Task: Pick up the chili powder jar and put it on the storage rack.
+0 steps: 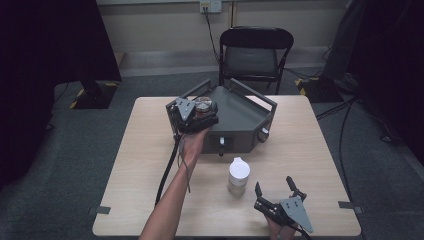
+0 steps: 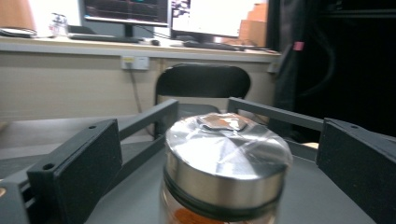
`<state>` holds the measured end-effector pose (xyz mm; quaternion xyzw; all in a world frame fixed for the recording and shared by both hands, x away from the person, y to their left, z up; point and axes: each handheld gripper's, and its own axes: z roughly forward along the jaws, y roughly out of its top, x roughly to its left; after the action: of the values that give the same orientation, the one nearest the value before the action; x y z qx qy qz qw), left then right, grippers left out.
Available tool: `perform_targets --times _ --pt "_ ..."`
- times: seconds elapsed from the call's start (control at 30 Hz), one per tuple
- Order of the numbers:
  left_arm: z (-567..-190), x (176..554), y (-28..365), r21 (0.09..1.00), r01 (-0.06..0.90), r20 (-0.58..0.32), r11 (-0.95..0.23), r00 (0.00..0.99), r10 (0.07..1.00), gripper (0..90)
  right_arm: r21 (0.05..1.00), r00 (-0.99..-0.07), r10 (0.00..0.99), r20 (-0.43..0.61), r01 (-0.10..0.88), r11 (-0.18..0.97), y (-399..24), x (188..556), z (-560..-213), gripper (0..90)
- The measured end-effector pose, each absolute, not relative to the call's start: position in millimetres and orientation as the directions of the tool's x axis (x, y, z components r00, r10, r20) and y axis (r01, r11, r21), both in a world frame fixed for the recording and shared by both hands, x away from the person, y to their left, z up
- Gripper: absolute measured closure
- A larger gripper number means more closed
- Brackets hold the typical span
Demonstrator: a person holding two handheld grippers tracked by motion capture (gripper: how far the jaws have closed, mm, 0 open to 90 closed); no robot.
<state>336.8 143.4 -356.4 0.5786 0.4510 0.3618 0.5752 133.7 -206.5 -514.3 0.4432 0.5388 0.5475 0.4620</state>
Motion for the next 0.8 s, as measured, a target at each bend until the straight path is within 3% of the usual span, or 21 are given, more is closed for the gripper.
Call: perform_targets --times 0.8 --pt "-365.4 312.8 151.8 0.997 0.044 -0.067 0.055 0.346 0.936 0.0 1.000 -0.175 0.984 -0.012 -0.028 0.007 -205.6 133.6 -514.3 0.0"
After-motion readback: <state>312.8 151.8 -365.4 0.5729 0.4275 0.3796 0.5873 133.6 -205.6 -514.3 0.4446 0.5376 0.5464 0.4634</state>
